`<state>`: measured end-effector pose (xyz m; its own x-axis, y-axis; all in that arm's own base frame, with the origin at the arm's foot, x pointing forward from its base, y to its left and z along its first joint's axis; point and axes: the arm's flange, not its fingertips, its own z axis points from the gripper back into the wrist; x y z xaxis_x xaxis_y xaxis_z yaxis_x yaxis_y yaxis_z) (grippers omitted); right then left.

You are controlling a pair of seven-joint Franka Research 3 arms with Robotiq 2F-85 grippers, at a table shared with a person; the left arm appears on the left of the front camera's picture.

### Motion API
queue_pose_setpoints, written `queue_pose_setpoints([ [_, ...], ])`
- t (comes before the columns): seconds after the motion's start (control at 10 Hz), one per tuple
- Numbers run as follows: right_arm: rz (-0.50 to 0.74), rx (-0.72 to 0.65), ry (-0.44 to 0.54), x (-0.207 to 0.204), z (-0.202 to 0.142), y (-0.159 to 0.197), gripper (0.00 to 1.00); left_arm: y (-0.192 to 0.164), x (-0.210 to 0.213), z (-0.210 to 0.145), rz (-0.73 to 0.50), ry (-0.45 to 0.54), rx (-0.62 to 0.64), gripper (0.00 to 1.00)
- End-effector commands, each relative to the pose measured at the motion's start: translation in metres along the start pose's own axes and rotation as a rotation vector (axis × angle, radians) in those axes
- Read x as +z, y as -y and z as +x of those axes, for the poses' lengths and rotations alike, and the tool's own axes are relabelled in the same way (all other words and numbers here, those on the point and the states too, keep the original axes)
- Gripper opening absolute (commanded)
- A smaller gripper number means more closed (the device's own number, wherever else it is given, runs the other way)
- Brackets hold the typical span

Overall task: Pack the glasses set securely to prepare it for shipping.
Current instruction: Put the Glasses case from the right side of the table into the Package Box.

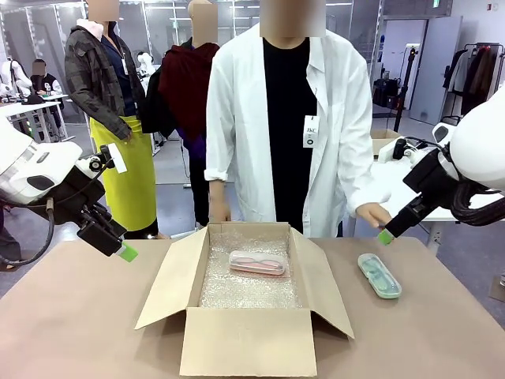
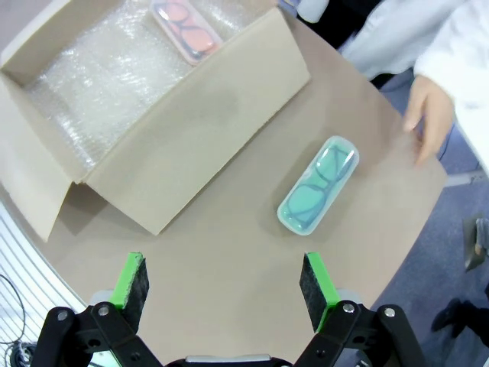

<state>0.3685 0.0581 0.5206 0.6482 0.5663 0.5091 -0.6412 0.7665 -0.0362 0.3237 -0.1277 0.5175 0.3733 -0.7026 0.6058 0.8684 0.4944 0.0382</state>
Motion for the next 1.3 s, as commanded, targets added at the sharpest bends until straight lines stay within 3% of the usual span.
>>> queue_pose_setpoints([
  [0.0,-0.044,-0.167,0.023,-0.012,0.015,0.032,1.0,-0.002,0.001,0.0,-0.009,0.022,-0.01,1.0],
  [0.5,-0.279,-0.399,-0.092,-0.093,0.035,0.088,1.0,-0.002,0.001,0.0,-0.009,0.022,-0.01,1.0],
  [0.9,-0.259,-0.526,-0.104,-0.151,0.035,0.119,1.0,-0.002,0.001,0.0,-0.009,0.022,-0.01,1.0],
  [1.2,-0.259,-0.556,-0.184,-0.185,0.027,0.119,1.0,-0.002,0.001,0.0,-0.009,0.022,-0.01,1.0],
])
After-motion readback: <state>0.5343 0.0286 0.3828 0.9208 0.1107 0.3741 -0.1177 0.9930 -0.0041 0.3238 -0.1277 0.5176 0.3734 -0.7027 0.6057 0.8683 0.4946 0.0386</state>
